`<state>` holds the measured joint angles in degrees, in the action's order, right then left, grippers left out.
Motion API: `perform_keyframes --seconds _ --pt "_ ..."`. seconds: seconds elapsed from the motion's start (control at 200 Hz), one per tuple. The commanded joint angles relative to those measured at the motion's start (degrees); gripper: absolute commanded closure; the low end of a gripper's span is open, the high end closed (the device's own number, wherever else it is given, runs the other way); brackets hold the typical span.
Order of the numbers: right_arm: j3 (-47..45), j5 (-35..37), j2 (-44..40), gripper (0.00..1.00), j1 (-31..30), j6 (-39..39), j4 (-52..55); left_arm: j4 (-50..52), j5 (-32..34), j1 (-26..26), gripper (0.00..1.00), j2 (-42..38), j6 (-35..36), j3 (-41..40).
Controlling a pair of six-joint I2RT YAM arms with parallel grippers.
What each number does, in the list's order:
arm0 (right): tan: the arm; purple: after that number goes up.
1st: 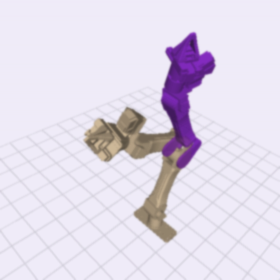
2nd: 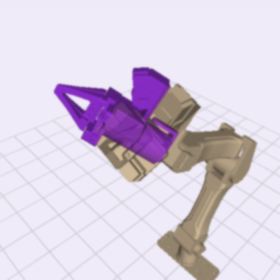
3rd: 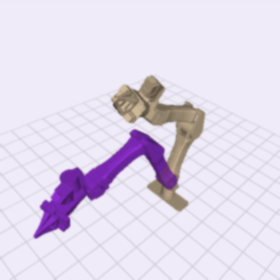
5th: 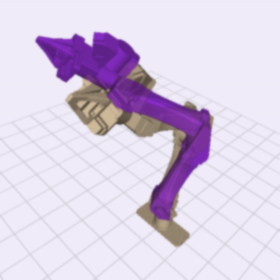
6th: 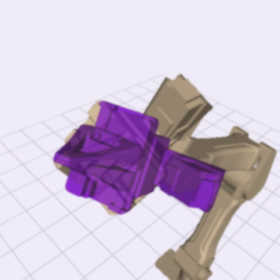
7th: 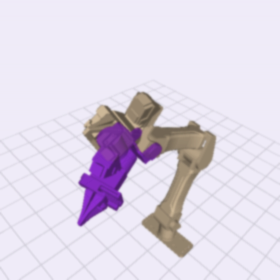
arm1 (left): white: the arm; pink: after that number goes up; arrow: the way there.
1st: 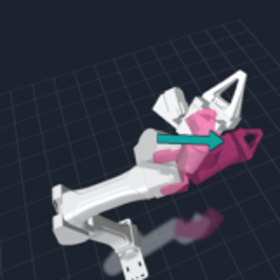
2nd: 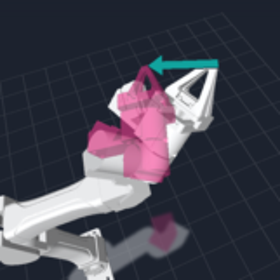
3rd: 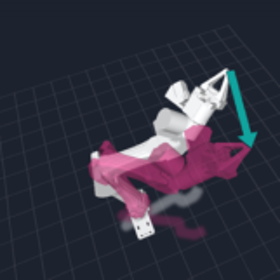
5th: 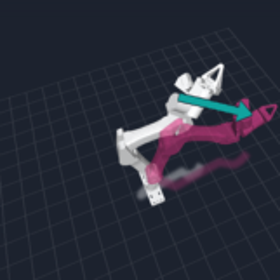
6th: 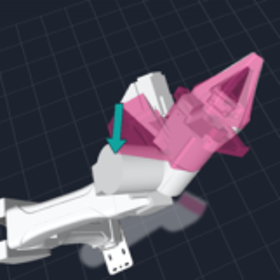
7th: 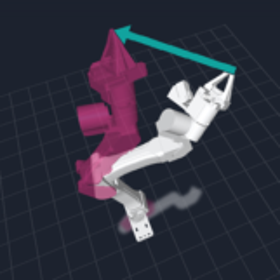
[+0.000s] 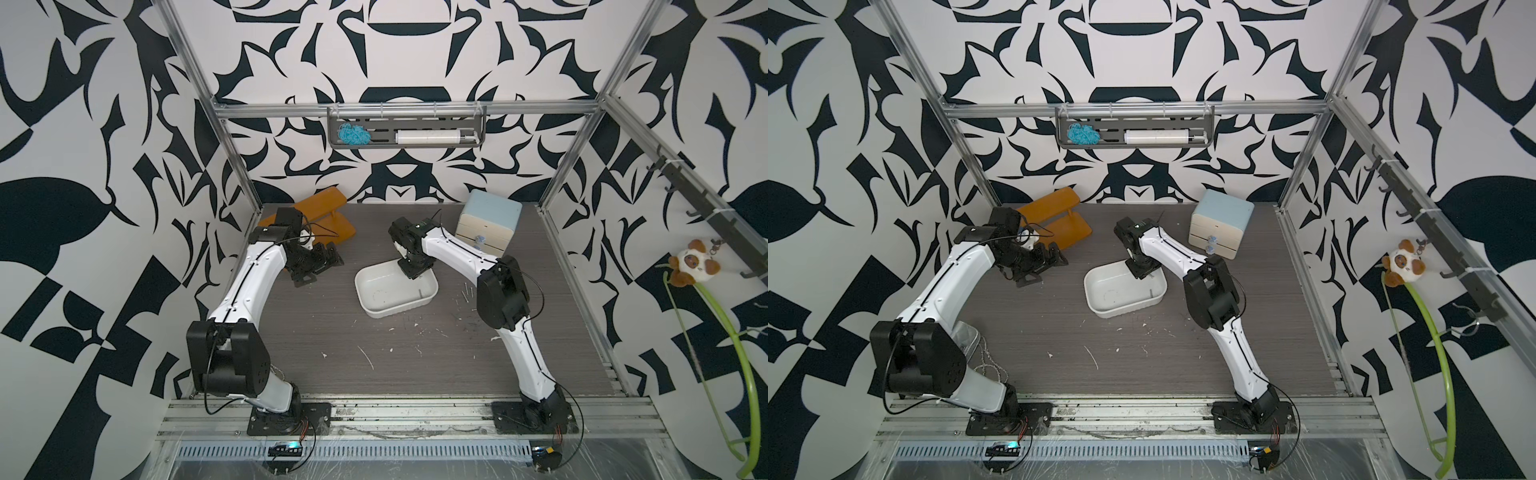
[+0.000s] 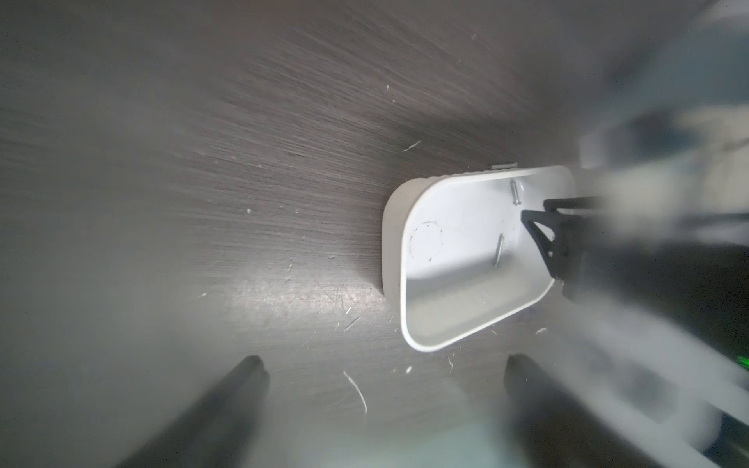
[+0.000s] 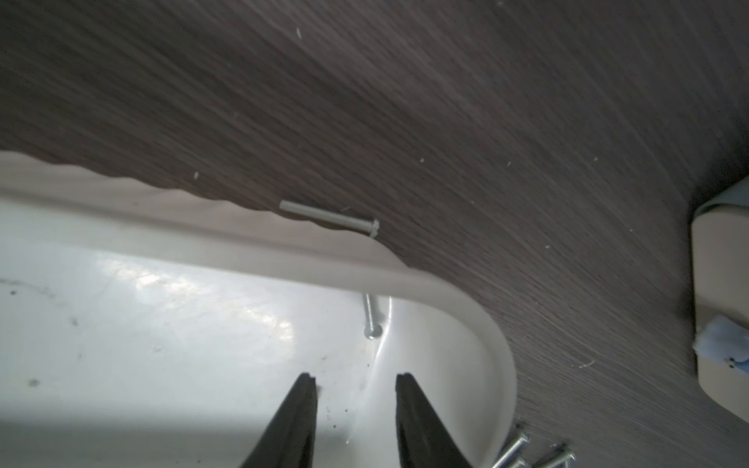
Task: Take out the screws from the storage box
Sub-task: Pick up the screw from the storage box.
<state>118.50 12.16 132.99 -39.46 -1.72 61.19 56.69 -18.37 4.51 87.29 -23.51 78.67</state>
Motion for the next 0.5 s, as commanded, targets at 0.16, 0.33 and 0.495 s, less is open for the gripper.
perform_keyframes --seconds 0.16,0.33,0.495 --pt "-0.7 -1.4 1.1 0.63 0.7 0.7 -0.1 1.3 -0.5 0.0 0.01 0.6 0.7 1.8" --pt "-1.4 -4.1 2.0 0.63 1.5 0.3 -0.5 1.5 -0.6 0.0 0.01 1.0 0.7 2.0" --pt "-1.9 -5.3 2.9 0.64 2.0 -0.1 -1.8 1.4 -0.9 0.0 0.01 1.4 0.6 2.2"
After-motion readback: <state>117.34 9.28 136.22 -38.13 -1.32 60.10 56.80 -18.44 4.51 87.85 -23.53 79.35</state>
